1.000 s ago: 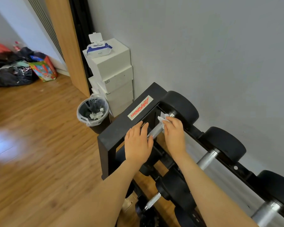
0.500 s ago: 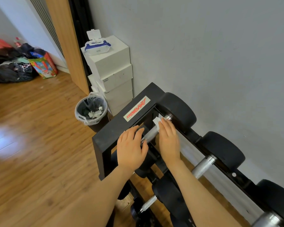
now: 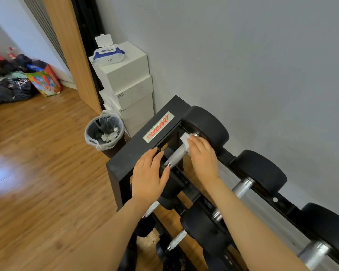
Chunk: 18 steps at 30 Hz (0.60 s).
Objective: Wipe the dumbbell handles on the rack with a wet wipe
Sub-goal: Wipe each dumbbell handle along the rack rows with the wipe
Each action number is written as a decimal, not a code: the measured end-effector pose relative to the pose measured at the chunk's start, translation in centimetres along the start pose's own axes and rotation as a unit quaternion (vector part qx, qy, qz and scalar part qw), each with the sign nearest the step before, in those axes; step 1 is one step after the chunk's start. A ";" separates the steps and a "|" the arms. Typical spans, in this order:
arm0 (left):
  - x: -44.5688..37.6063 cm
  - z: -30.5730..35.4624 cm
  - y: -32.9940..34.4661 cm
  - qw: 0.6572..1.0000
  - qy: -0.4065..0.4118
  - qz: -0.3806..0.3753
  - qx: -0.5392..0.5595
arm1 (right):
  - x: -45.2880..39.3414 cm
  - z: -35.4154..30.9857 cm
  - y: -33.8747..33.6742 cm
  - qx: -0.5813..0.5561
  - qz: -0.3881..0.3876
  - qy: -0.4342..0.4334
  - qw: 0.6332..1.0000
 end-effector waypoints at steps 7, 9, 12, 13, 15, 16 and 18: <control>0.4 -0.1 0.0 1.000 -0.003 -0.012 0.003 | 1.4 -1.7 0.9 0.019 -0.015 -0.085 0.996; 0.4 -0.2 0.0 1.000 -0.002 -0.011 0.004 | 0.5 -1.0 0.4 0.030 -0.001 -0.060 0.998; 0.4 -0.2 0.0 1.000 -0.001 -0.013 -0.001 | -0.4 -0.3 0.0 0.027 0.014 -0.014 0.999; 0.4 -0.2 0.1 1.000 -0.001 -0.014 -0.002 | -0.3 -0.4 0.0 0.020 0.015 -0.013 1.000; 0.4 -0.2 0.1 1.000 -0.002 -0.016 -0.004 | 0.2 -0.6 0.3 0.015 0.015 -0.024 0.999; 0.4 -0.3 0.2 1.000 -0.004 -0.016 -0.006 | 0.5 -0.7 0.4 0.018 0.016 -0.033 0.999; 0.4 -0.3 0.2 1.000 -0.006 -0.016 -0.008 | 0.9 -0.6 0.3 0.034 0.019 -0.046 0.998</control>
Point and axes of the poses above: each hand's wrist, its own x-axis away from the middle knuckle, its own y-axis out of the palm, z = x × y, the point moved 9 cm from there along -x, towards the middle knuckle, and after that the axes turned 12 degrees about z, right-handed, at the moved point
